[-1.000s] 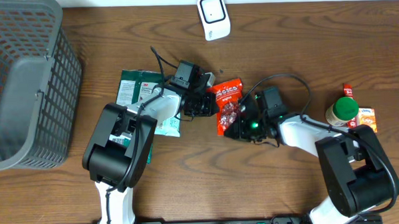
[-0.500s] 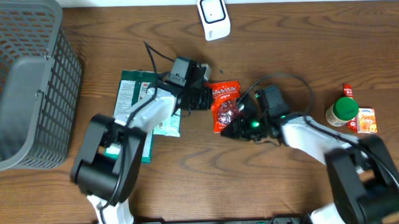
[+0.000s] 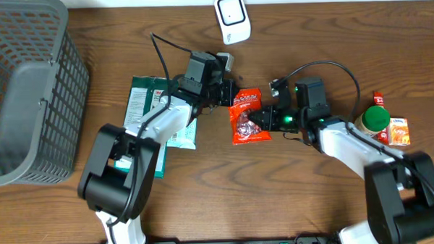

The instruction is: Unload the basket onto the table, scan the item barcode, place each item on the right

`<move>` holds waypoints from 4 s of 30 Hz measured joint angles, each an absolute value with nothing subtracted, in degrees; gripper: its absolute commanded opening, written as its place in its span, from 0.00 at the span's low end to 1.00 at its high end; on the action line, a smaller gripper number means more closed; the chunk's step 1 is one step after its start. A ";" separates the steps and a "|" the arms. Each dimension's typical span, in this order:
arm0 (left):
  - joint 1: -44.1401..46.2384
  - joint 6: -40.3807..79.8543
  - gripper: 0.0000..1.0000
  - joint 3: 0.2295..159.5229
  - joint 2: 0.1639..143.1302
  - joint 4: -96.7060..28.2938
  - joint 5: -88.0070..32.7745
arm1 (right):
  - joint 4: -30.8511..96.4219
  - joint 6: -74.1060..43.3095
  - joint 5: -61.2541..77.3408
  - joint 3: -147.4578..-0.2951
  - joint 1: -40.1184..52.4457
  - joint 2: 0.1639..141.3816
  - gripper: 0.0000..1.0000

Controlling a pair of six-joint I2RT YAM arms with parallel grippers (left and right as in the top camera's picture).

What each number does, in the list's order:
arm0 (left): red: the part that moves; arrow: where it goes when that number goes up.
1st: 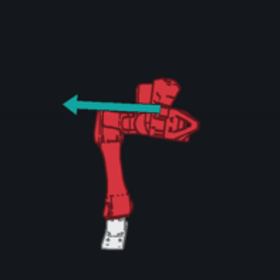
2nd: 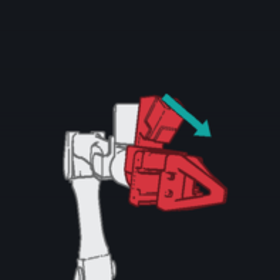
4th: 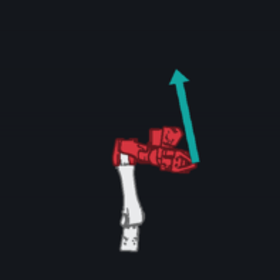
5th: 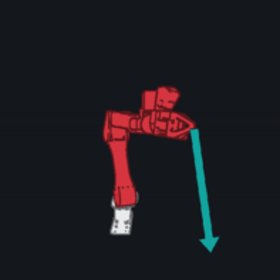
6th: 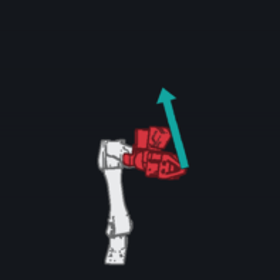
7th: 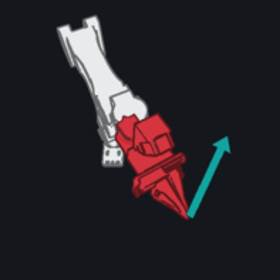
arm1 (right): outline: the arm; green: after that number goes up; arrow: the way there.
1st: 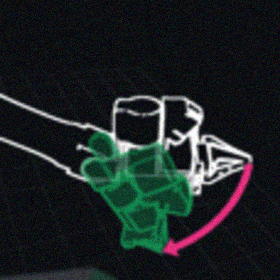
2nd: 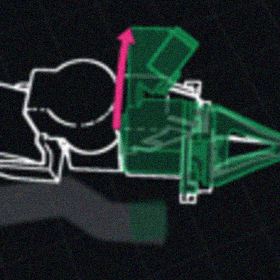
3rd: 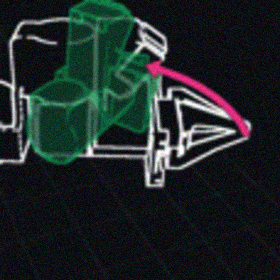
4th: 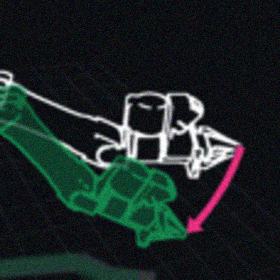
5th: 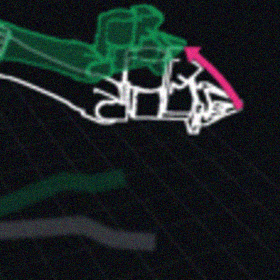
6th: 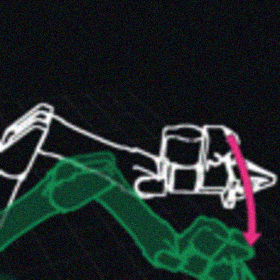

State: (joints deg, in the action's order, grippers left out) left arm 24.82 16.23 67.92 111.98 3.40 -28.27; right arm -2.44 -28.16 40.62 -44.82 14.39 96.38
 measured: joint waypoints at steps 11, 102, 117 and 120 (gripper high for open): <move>25.98 16.21 0.07 67.92 119.44 4.99 -28.12 | -5.87 -28.64 39.81 -44.88 19.38 105.45 0.01; 35.86 19.79 0.14 68.60 105.54 -19.16 -17.65 | 29.15 5.98 42.83 -67.35 5.34 113.99 0.65; 44.84 21.21 0.14 68.58 106.54 -18.90 -17.61 | 29.26 4.69 42.87 -67.35 2.39 113.99 0.69; 45.34 21.21 0.14 68.31 106.54 -18.83 -15.59 | 29.28 4.14 42.87 -67.35 1.93 113.99 0.69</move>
